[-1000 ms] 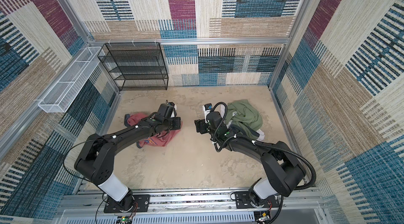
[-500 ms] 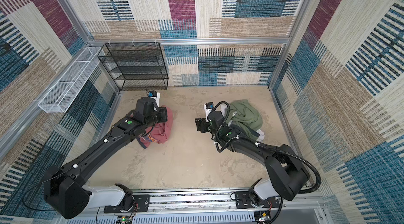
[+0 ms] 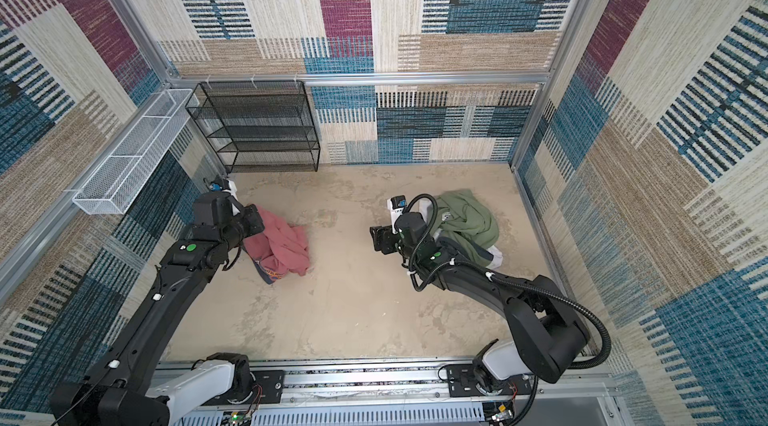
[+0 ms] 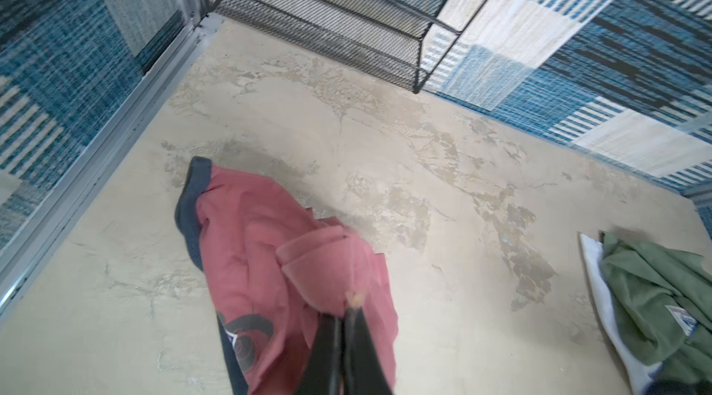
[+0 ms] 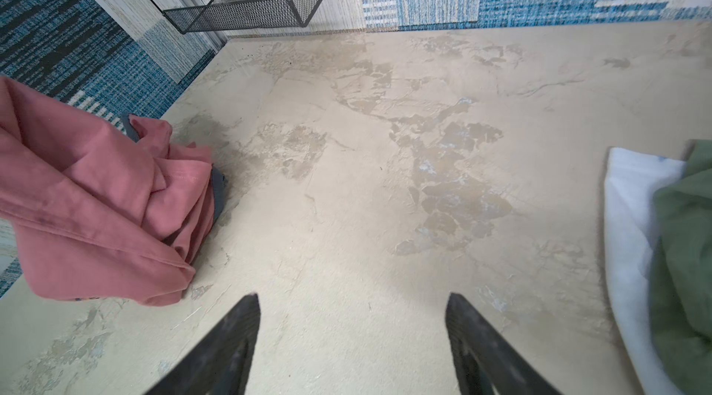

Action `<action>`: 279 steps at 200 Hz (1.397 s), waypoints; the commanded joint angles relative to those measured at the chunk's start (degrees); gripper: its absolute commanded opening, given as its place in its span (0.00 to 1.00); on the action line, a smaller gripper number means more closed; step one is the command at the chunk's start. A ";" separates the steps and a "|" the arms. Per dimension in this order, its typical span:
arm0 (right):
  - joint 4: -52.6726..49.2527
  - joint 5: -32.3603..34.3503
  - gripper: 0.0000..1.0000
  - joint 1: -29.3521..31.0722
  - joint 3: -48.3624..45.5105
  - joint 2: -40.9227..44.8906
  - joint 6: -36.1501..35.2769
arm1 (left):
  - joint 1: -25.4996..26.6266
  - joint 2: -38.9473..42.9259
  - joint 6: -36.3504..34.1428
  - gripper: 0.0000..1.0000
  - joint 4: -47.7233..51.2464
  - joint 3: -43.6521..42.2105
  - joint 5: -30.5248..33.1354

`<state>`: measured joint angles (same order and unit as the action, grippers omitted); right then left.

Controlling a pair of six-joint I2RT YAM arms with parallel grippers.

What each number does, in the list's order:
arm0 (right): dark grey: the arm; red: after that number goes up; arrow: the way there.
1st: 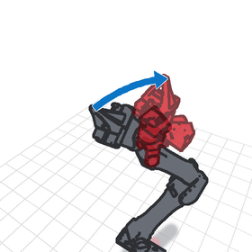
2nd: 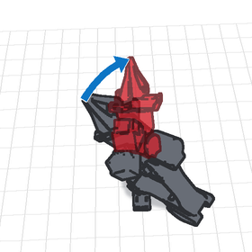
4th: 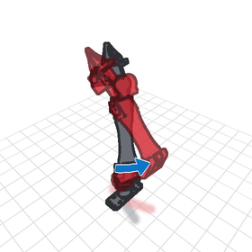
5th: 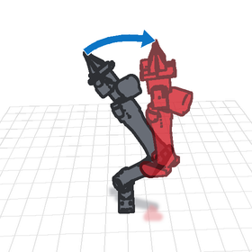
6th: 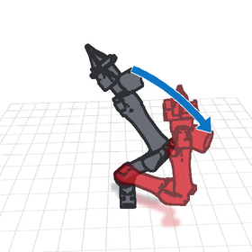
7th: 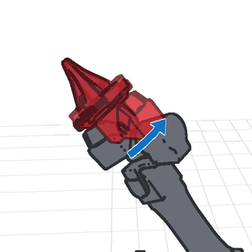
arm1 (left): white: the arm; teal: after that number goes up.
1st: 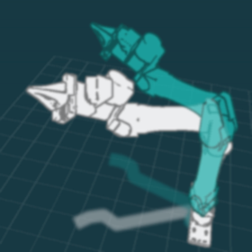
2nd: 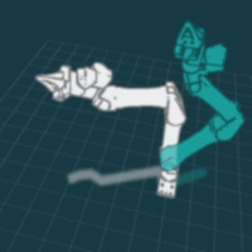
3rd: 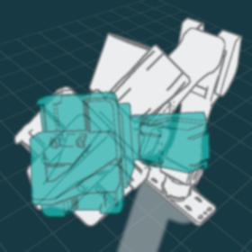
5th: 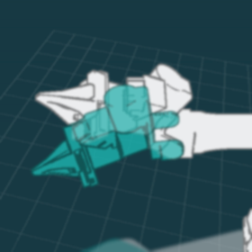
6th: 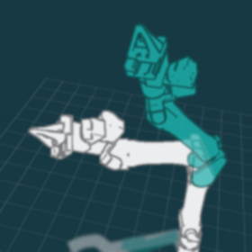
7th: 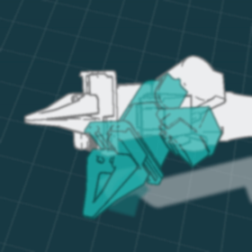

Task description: Pick out a specific cloth from the pile

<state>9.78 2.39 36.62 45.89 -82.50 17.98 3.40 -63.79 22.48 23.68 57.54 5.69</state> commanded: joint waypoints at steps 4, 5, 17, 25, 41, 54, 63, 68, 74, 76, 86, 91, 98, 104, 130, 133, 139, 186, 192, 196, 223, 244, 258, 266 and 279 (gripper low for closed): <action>2.24 -1.70 0.79 -0.06 0.50 -0.46 0.83 | -3.58 -0.89 0.89 0.00 -2.89 -2.16 -3.22; 2.20 -1.69 0.79 -0.06 0.51 -0.42 0.83 | -3.66 -0.94 0.89 0.00 -2.96 -2.25 -3.27; 2.10 -1.63 0.79 -0.06 0.45 -0.48 0.68 | -5.48 -1.66 1.25 0.00 -3.78 -2.98 -4.18; 2.05 -1.53 0.79 -0.06 0.59 -0.49 0.54 | -6.58 -2.30 1.37 0.00 -4.11 -3.32 -4.54; 1.91 -1.32 0.79 -0.06 0.82 -0.79 0.29 | -8.57 -3.21 1.93 0.00 -5.49 -4.45 -5.56; 1.80 -1.34 0.79 -0.06 1.12 -1.16 0.14 | -9.88 -3.86 2.30 0.00 -6.53 -5.27 -5.69; 1.69 -1.39 0.79 -0.05 1.34 -1.44 0.14 | -10.69 -4.31 2.06 0.00 -7.18 -5.63 -5.70; 1.65 -1.51 0.79 -0.06 1.44 -1.59 0.15 | -11.10 -4.52 2.04 0.00 -7.44 -5.87 -5.63; 1.71 -1.52 0.79 -0.06 1.48 -1.77 0.05 | -11.66 -4.79 2.04 0.00 -7.59 -6.09 -5.37; 1.66 -1.52 0.79 -0.06 1.48 -1.78 0.04 | -11.81 -4.88 1.98 0.00 -7.66 -6.18 -5.35; 1.77 -1.62 0.79 -0.06 1.53 -1.96 0.11 | -12.67 -5.43 2.11 0.00 -8.03 -6.45 -5.35; 1.78 -1.60 0.79 -0.06 1.54 -2.07 0.06 | -13.00 -5.78 2.21 0.00 -8.02 -6.47 -5.12; 1.80 -1.62 0.79 -0.06 1.73 -2.37 -0.02 | -13.15 -6.29 2.09 0.00 -8.12 -6.44 -4.70; 1.70 -1.68 0.79 -0.06 1.96 -2.61 0.03 | -13.39 -6.84 1.98 0.00 -8.03 -6.32 -4.20; 1.49 -2.06 0.79 -0.06 2.95 -3.72 -0.22 | -13.70 -9.49 1.24 0.00 -8.31 -6.20 -1.12; 1.49 -2.04 0.79 -0.05 3.00 -3.86 -0.27 | -13.72 -9.89 1.13 0.00 -8.35 -6.20 -0.70; 1.59 -2.04 0.79 -0.03 3.03 -3.97 -0.23 | -13.85 -10.71 0.99 0.00 -8.53 -6.28 0.12; 2.00 -2.09 0.79 -0.06 2.19 -3.58 0.34 | -14.38 -17.53 0.25 0.00 -10.04 -5.89 1.60; 1.76 -2.09 0.79 -0.06 2.19 -3.63 0.40 | -14.39 -18.34 0.32 0.00 -10.19 -5.84 1.60; 1.71 -2.04 0.79 -0.06 2.24 -3.56 0.52 | -14.39 -18.85 0.26 0.00 -10.27 -5.80 1.65; 1.57 -1.80 0.79 -0.06 2.19 -3.33 0.17 | -14.47 -21.97 -0.07 0.00 -10.84 -5.68 2.73; 1.08 -1.56 0.79 -0.06 2.53 -3.24 0.06 | -14.46 -24.41 -0.20 0.00 -11.18 -5.49 2.16; 1.40 -1.71 0.79 -0.06 2.46 -3.31 -0.01 | -14.42 -25.94 -0.20 0.00 -10.81 -5.16 2.25; 1.42 -1.62 0.79 -0.06 2.50 -3.44 -0.07 | -14.45 -26.28 0.13 0.00 -10.59 -5.07 2.28; 1.06 -1.43 0.79 -0.06 2.78 -3.61 -0.07 | -14.47 -26.38 0.50 0.00 -11.68 -5.70 1.43</action>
<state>10.22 0.45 36.62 48.10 -86.13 17.91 -10.96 -89.73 23.35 13.52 51.94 7.31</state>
